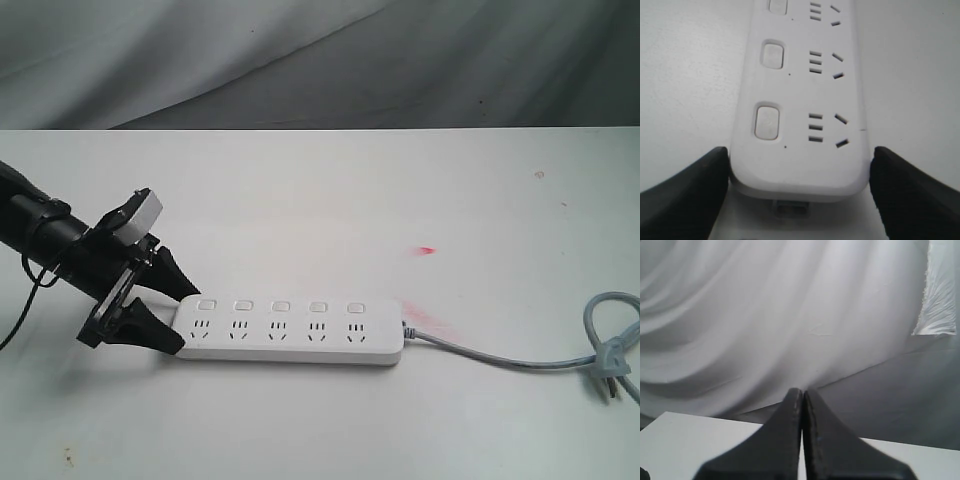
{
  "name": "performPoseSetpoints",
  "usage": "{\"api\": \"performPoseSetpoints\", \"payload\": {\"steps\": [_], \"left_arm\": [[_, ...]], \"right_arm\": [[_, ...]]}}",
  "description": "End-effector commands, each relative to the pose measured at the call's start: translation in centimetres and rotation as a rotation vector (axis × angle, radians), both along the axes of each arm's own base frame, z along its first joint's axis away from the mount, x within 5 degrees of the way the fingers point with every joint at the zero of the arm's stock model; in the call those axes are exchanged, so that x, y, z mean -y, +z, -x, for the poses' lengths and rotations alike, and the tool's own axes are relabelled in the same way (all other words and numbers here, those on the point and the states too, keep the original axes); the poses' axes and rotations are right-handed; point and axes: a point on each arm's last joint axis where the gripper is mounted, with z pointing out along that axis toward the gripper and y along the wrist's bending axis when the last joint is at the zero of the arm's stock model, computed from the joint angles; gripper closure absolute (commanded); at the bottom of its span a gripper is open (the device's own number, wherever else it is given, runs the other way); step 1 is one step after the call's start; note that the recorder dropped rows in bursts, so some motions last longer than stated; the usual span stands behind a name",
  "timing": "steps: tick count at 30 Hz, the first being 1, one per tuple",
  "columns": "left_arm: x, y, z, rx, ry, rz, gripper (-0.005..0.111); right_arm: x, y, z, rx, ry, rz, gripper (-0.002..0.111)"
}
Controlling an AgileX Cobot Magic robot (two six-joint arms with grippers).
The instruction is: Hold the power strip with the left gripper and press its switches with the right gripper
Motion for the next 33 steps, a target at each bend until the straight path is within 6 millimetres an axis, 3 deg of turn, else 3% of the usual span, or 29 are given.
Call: {"api": "performPoseSetpoints", "payload": {"steps": [1, 4, 9, 15, 21, 33], "left_arm": [[0.0, 0.2, -0.3, 0.021, 0.001, -0.009, 0.063], [0.0, 0.2, -0.3, 0.021, 0.001, -0.009, 0.063], [0.0, 0.2, -0.3, 0.021, 0.001, -0.009, 0.063], [0.0, 0.2, -0.3, 0.021, 0.001, -0.009, 0.063], [0.0, 0.2, -0.3, 0.021, 0.001, -0.009, 0.063], [0.0, 0.2, -0.3, 0.021, 0.001, -0.009, 0.063]], "right_arm": [[0.1, -0.1, 0.0, 0.007, -0.01, 0.055, 0.108], [0.6, -0.4, 0.0, -0.001, -0.036, 0.131, 0.108], [3.1, -0.1, 1.8, -0.003, -0.161, 0.123, 0.108], [5.4, -2.4, 4.5, -0.009, -0.307, 0.154, 0.108], [6.4, -7.0, 6.5, -0.018, -0.391, 0.212, 0.108], [6.9, -20.0, 9.9, -0.188, -0.441, 0.29, 0.108]]}}
